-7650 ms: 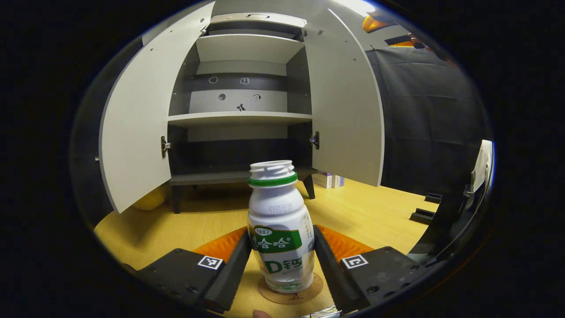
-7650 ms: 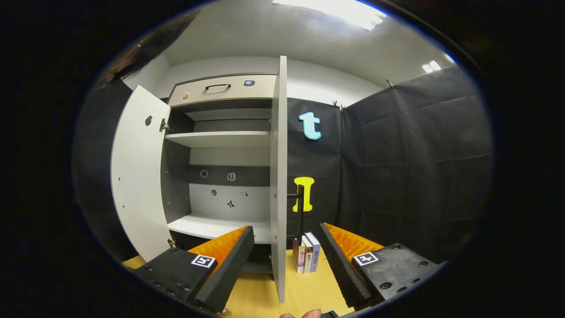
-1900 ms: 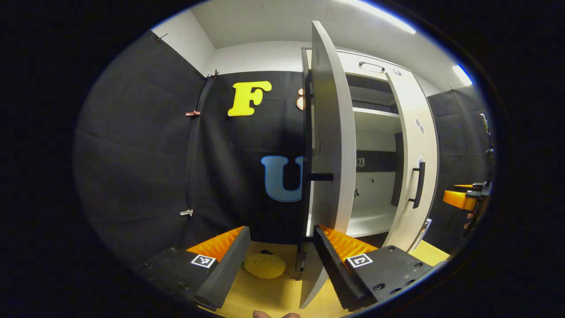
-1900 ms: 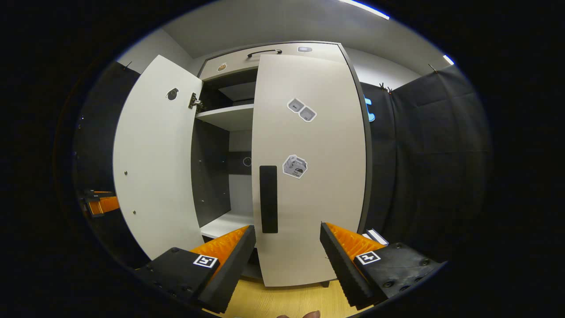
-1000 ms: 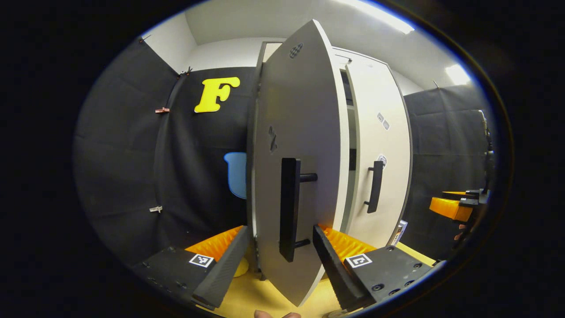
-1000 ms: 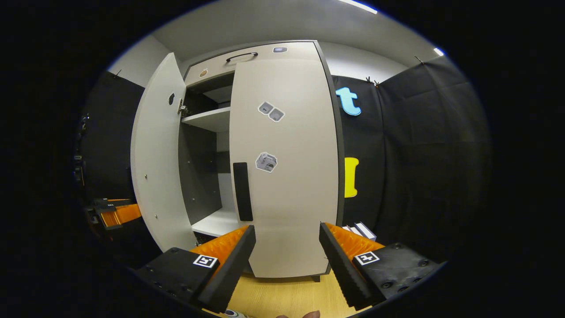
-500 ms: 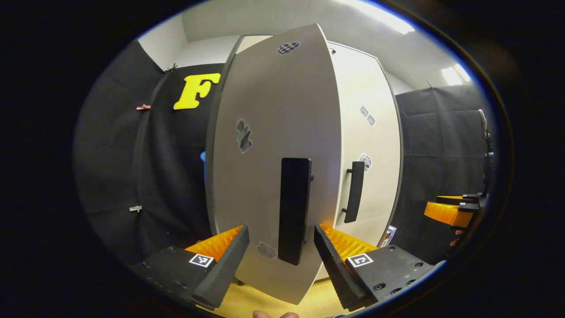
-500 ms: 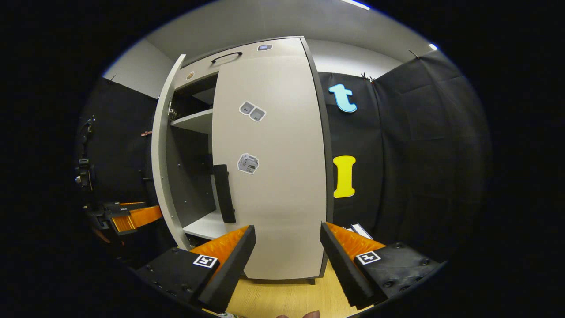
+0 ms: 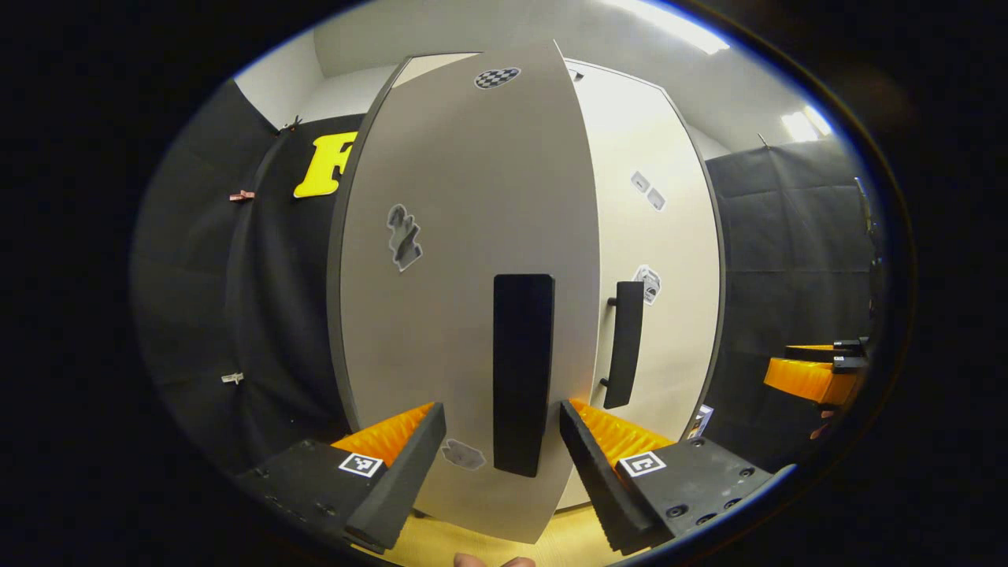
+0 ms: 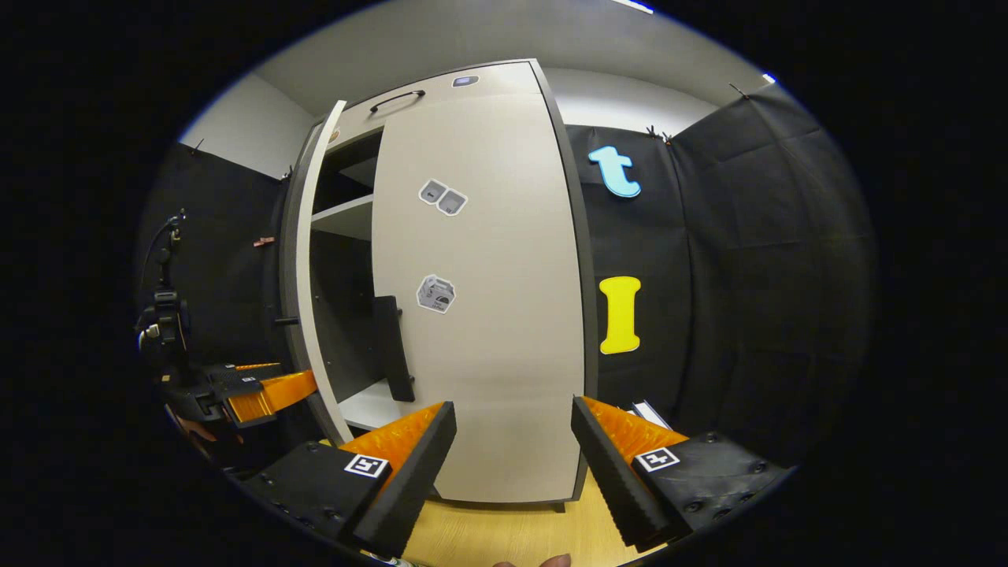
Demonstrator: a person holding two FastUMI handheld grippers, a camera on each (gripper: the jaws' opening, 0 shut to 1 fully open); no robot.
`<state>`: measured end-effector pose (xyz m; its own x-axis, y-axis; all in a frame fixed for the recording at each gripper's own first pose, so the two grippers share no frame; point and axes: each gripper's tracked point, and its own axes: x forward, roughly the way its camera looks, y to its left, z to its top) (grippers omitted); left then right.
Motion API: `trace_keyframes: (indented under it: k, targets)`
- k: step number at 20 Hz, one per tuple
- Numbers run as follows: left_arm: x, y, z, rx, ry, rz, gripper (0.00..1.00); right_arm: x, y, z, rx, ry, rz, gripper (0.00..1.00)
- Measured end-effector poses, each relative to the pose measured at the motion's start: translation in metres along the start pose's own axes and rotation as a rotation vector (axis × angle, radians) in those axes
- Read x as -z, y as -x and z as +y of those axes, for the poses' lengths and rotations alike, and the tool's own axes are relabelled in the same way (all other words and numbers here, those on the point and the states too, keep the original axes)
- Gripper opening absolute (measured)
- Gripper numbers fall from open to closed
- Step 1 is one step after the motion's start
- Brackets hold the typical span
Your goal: Grasp the bottle in the cabinet with the left hand and place it on the coaster, then close the right door with the right hand and the left door with the left hand.
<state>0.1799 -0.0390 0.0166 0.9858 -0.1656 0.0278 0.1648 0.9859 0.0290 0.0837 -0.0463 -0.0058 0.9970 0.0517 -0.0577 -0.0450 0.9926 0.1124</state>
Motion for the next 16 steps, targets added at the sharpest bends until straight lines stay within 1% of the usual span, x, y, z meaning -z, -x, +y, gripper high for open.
trace_keyframes:
  k: [2,3,4,9,12,13,14,16]
  targets:
    - [0.000,-0.009,-0.003,-0.005,-0.008,-0.003,0.93,0.002,-0.003,0.001,-0.009,0.005,0.002,0.98]
    - [0.000,-0.013,-0.004,-0.009,-0.010,-0.004,0.91,0.002,-0.005,0.001,-0.013,0.007,0.004,0.98]
    - [0.000,-0.018,-0.005,-0.012,-0.012,-0.004,0.93,0.003,-0.006,0.001,-0.018,0.008,0.005,0.98]
    - [-0.001,-0.037,-0.011,-0.030,-0.022,-0.011,0.93,0.004,-0.012,0.001,-0.040,0.004,0.008,0.98]
    - [0.000,-0.047,-0.013,-0.039,-0.011,-0.022,0.94,0.004,-0.012,0.000,-0.049,-0.003,0.009,0.98]
    - [0.000,-0.049,-0.013,-0.041,-0.007,-0.025,0.92,0.003,-0.012,0.000,-0.052,-0.006,0.007,0.98]
    - [0.000,-0.050,-0.013,-0.043,-0.004,-0.027,0.94,0.003,-0.012,-0.001,-0.053,-0.006,0.006,0.98]
    - [-0.001,-0.050,-0.013,-0.051,-0.007,-0.028,0.94,0.002,-0.011,-0.002,-0.054,-0.001,0.002,0.98]
